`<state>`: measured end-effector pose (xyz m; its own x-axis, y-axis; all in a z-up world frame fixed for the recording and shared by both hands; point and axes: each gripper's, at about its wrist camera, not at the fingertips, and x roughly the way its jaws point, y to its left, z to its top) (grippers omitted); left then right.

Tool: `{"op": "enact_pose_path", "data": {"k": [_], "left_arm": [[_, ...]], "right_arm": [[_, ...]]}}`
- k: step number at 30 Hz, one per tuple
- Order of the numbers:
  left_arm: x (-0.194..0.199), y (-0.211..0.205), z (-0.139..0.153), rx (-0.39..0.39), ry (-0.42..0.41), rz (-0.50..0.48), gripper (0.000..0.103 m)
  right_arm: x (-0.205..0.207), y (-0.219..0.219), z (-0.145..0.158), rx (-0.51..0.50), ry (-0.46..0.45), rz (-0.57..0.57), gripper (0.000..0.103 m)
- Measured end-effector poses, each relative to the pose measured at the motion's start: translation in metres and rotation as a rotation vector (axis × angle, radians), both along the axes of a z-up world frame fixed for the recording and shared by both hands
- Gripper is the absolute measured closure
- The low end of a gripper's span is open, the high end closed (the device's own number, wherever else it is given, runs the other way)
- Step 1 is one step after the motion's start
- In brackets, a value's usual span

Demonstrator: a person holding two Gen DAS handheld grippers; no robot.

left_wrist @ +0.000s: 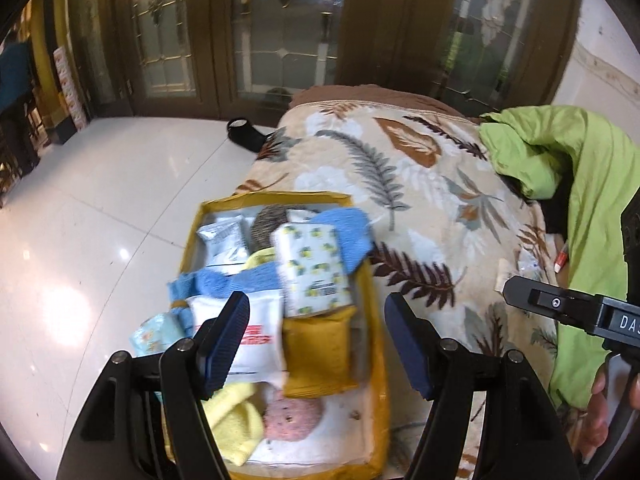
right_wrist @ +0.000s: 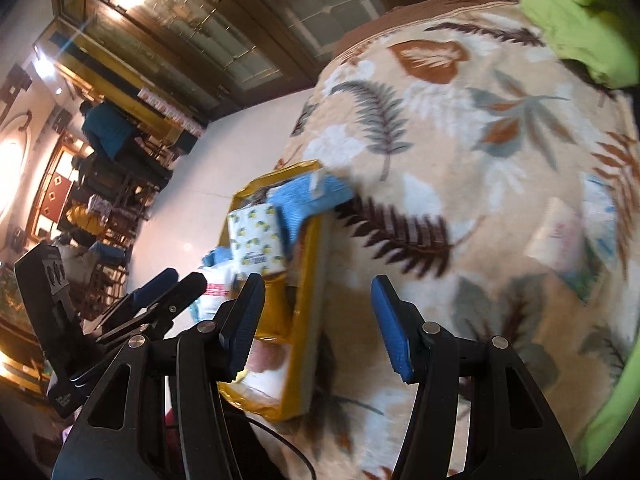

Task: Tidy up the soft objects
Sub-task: 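Move both grippers back toward the sachets on the blanket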

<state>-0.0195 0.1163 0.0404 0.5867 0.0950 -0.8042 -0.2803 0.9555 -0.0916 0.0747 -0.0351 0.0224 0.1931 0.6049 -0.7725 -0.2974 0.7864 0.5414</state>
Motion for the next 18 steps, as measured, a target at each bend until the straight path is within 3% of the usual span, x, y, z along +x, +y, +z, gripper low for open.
{"op": "enact_pose_path", "data": {"k": [18], "left_arm": [[0.041, -0.083, -0.001, 0.085, -0.008, -0.153, 0.033]], "right_arm": [[0.005, -0.119, 0.009, -0.075, -0.006, -0.191, 0.047]]}}
